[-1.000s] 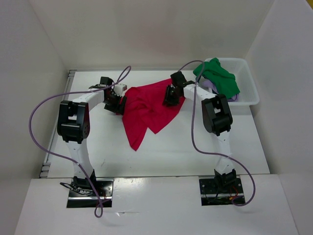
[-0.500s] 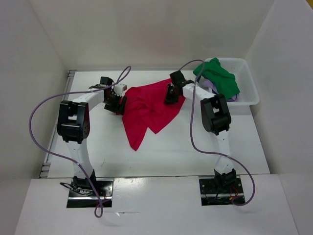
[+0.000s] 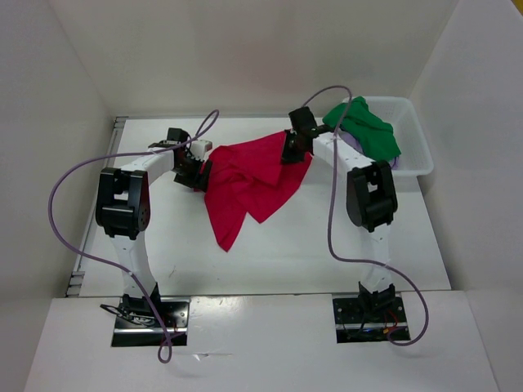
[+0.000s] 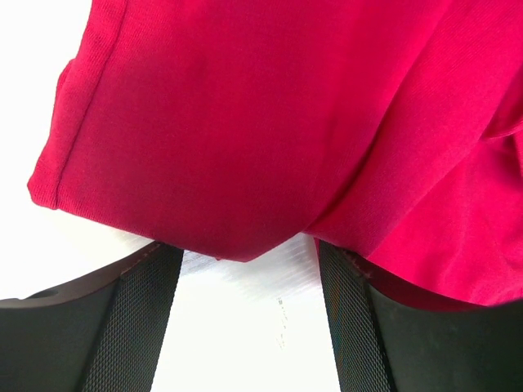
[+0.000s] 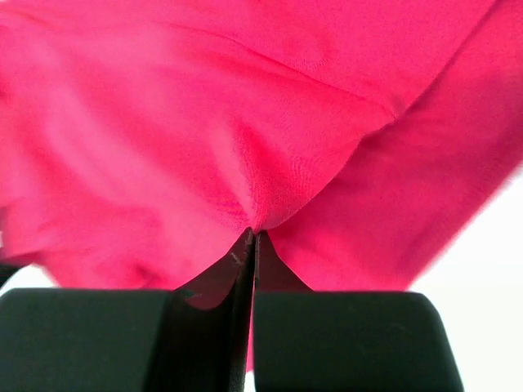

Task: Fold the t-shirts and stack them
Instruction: Flatten out the tshirt

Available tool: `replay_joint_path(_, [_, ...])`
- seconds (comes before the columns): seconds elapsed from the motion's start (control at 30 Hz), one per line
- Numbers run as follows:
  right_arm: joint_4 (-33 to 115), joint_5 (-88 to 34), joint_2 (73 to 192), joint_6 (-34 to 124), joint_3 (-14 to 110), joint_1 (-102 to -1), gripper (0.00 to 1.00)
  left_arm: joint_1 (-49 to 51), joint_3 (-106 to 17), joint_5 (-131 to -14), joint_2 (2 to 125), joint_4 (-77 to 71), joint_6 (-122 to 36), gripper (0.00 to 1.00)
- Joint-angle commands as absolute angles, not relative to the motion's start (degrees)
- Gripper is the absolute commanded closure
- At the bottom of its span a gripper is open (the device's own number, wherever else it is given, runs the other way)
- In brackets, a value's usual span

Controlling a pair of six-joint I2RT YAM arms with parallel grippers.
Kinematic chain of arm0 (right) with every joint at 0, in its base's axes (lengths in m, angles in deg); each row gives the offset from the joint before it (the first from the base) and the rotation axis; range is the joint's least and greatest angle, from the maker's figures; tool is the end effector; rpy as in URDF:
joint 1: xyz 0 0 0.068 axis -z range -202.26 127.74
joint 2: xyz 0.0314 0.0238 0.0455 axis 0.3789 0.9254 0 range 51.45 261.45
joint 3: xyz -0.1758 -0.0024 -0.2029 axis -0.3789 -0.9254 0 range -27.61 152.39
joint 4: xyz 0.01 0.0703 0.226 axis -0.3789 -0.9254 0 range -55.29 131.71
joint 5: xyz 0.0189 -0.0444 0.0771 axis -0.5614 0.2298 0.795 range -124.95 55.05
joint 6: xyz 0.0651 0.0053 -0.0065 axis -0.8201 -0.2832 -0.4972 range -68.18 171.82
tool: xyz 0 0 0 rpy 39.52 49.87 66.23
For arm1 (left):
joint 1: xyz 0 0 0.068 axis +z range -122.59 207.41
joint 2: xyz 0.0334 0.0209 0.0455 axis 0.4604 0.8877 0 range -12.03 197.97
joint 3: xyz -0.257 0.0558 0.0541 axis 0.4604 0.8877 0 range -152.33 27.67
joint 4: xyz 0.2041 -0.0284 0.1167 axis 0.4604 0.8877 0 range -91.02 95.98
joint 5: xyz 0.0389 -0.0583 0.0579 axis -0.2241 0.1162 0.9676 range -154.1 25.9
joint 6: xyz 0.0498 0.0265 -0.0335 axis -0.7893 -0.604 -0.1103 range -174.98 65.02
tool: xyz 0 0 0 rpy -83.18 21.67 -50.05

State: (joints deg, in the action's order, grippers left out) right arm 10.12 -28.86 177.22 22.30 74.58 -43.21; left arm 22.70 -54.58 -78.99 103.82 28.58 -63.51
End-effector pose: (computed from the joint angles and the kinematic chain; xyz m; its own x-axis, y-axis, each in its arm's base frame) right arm 0.4349 0.1723 0.1886 -0.8702 0.1916 -0.4539 0.0193 0.9338 0.3572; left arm 0.4019 -0.0463 0.1655 -0.8508 0.2140 -0.4799 0.3247 0.9322 -0.1600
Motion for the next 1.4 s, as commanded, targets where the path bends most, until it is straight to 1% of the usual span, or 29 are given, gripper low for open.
replay_joint_path(0.0, [8.8,-31.9,164.7,24.2,75.1,-40.6,1.0,23.0,-55.3,-81.2,103.5,30.2,-62.2,0.25])
replay_joint_path(0.13, [6.9,-33.8,159.1,25.4,75.0,-38.5,1.0,23.0,-55.9,-81.9,103.5,31.3,-62.7,0.25])
replay_joint_path(0.2, [4.9,-35.7,156.7,25.4,77.4,-36.3,1.0,23.0,-55.9,-81.9,103.5,31.8,-62.7,0.25])
replay_joint_path(0.37, [1.6,-34.9,152.4,27.4,83.1,-30.7,1.0,23.0,-56.4,-84.0,102.2,33.4,-64.5,0.25])
replay_joint_path(0.4, [0.8,-34.1,152.3,28.3,84.4,-30.1,1.0,23.0,-57.0,-84.7,101.5,34.0,-64.5,0.24])
replay_joint_path(0.53, [-3.1,-33.5,152.9,30.3,90.5,-29.5,1.0,23.0,-59.7,-88.6,101.5,36.4,-65.0,0.22])
replay_joint_path(0.63, [-5.8,-37.2,153.4,31.1,93.8,-29.5,1.0,23.0,-60.5,-88.0,102.0,36.4,-65.0,0.22])
replay_joint_path(0.7, [-7.1,-37.2,152.8,31.8,95.8,-28.9,1.0,23.0,-62.1,-87.1,102.6,37.0,-65.5,0.22])
replay_joint_path(0.8, [-7.1,-35.0,152.8,32.3,95.8,-28.2,1.0,22.5,-63.7,-86.6,103.1,37.0,-66.8,0.22])
replay_joint_path(0.83, [-7.1,-32.3,152.8,32.3,95.1,-28.2,1.0,22.5,-64.3,-86.6,103.7,37.0,-66.8,0.22])
replay_joint_path(0.97, [-5.0,-28.2,152.8,31.0,91.9,-28.2,1.0,20.7,-68.0,-85.5,107.8,34.7,-67.4,0.22])
replay_joint_path(1.0, [-4.1,-27.7,152.3,31.0,91.9,-28.2,1.0,20.7,-69.2,-84.4,109.0,33.9,-66.2,0.25])
replay_joint_path(1.1, [-3.6,-26.9,152.3,30.5,91.9,-28.2,1.0,20.7,-72.9,-81.3,113.2,32.6,-63.2,0.31])
replay_joint_path(1.23, [-4.2,-26.9,151.7,30.5,91.9,-28.2,1.0,20.7,-74.2,-83.3,115.5,31.9,-64.0,0.31])
replay_joint_path(1.37, [-3.6,-26.9,150.5,29.9,89.9,-28.2,1.0,19.5,-73.0,-78.7,117.8,31.4,-65.3,0.31])
